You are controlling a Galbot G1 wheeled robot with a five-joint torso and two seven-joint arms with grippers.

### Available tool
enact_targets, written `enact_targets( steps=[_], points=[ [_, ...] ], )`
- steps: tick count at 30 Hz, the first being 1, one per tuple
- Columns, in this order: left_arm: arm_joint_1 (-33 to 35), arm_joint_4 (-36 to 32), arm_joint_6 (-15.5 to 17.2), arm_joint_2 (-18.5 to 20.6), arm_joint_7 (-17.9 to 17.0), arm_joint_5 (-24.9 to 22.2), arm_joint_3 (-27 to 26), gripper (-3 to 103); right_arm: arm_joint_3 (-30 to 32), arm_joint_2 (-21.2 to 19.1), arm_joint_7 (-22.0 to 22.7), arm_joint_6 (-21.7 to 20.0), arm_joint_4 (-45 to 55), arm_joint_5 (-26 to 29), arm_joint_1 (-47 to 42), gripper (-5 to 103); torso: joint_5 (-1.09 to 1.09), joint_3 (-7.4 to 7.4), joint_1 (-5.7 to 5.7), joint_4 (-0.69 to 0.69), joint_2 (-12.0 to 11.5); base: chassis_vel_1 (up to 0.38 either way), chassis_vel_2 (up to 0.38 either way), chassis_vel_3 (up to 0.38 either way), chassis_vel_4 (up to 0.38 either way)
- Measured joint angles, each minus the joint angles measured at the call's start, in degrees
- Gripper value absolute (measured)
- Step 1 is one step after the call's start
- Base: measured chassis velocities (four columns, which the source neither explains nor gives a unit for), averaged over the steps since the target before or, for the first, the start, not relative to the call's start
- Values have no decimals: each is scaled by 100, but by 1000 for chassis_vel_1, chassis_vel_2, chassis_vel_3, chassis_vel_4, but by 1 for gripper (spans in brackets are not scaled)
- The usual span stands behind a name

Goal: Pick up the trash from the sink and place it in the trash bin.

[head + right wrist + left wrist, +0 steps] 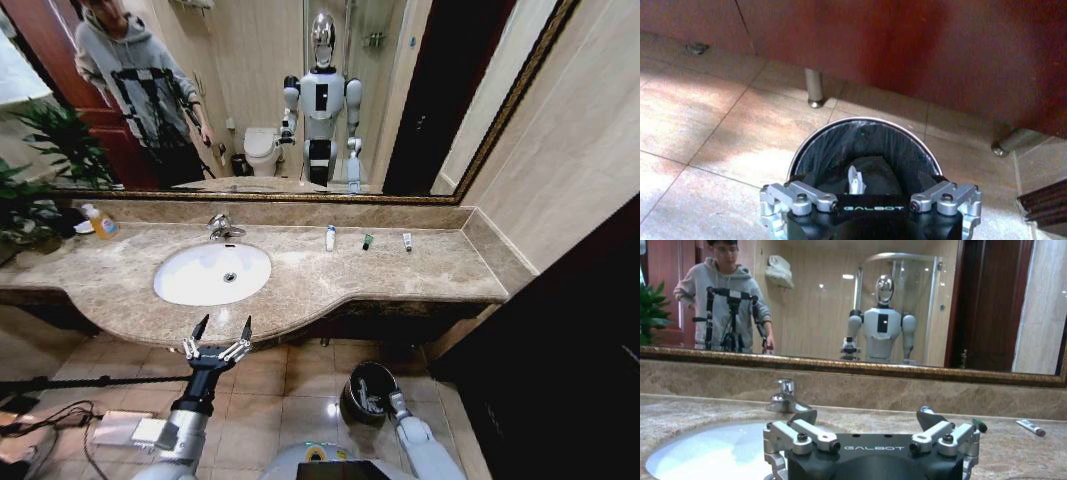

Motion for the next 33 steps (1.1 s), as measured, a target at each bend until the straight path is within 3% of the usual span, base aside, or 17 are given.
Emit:
enact_targets(
  steps=[5, 11, 13, 22, 33],
  points=[
    [0, 0, 0, 0, 0, 0, 0, 100, 11, 21, 201, 41, 627, 359, -437, 100, 0, 0, 0, 0, 0, 0, 0, 0, 0],
    [0, 0, 0, 0, 0, 0, 0, 100, 147, 52, 503, 375, 1575, 781, -979, 100, 0, 0, 0, 0, 0, 0, 0, 0, 0],
    [0, 0, 0, 0, 0, 0, 0, 100, 239, 52, 588, 390, 2119, 1152, -1239, 100, 0, 0, 0, 0, 0, 0, 0, 0, 0],
    [0, 0, 0, 0, 0, 0, 0, 100, 693, 94, 713, 132, 4637, 1903, -2358, 100, -2, 0, 0, -1, 0, 0, 0, 0, 0],
    [0, 0, 0, 0, 0, 0, 0, 100, 884, 300, 1064, -61, 6563, 2086, -3036, 100, -1, 0, 0, 0, 1, 0, 0, 0, 0]
  ],
)
